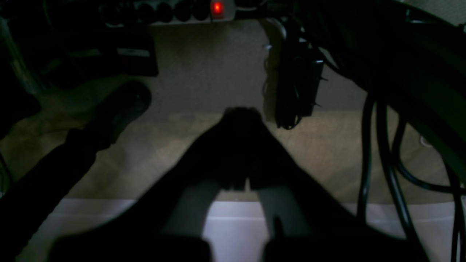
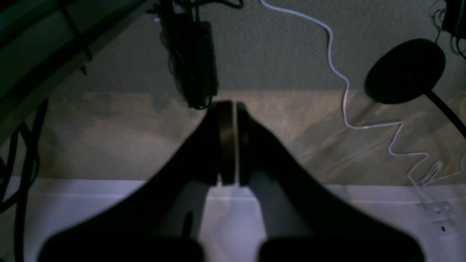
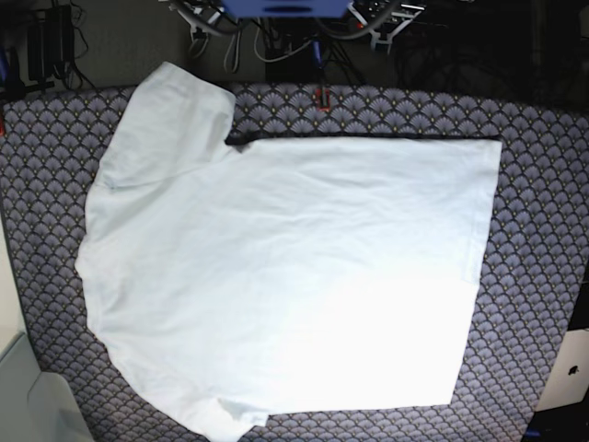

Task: Fold the T-shirt properly
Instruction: 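Move both grippers from rest toward the shirt's shoulder corners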

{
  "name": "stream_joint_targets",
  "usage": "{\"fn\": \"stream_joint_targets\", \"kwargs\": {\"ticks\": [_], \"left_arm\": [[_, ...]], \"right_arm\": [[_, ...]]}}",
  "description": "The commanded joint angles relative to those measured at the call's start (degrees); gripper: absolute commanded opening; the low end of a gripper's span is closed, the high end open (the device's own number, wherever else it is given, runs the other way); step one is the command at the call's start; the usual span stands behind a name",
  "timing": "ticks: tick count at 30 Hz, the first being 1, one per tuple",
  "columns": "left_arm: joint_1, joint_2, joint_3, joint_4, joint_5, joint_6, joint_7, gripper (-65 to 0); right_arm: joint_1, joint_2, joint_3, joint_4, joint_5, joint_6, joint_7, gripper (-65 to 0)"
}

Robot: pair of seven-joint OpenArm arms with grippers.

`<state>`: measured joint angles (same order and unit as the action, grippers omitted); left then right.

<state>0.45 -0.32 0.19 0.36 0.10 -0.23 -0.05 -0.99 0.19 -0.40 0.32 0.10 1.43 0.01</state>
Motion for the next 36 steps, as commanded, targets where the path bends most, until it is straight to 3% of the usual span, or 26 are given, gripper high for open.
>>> {"fn": "stream_joint_targets", "kwargs": {"ticks": [1, 11, 22, 27, 36], "left_arm": [[0.2, -0.3, 0.2, -0.1, -0.1, 0.1, 0.1, -64.7], [0.1, -0.3, 0.2, -0.1, -0.1, 0.1, 0.1, -64.7], [1.4, -0.3, 0.1, 0.3, -0.2, -0.3, -1.3, -64.7], [10.5, -1.9, -0.1, 13.0, -0.5, -0.3, -5.6, -64.7], [28.8, -4.6, -0.2, 46.6, -0.6, 0.0, -0.3, -64.7]], "right_arm": [[-0.3, 0.2, 0.0, -0.1, 0.4, -0.8, -0.1, -65.0], [-0.3, 0.3, 0.0, 0.4, 0.4, -0.8, -0.1, -65.0], [-7.4, 0.7, -0.1, 12.7, 0.3, -0.8, 0.0, -65.0], [-16.5, 2.1, -0.1, 28.3, 0.3, -0.8, -0.1, -65.0], [-31.6, 4.8, -0.1, 53.4, 0.3, -0.7, -0.4, -65.0]]}}
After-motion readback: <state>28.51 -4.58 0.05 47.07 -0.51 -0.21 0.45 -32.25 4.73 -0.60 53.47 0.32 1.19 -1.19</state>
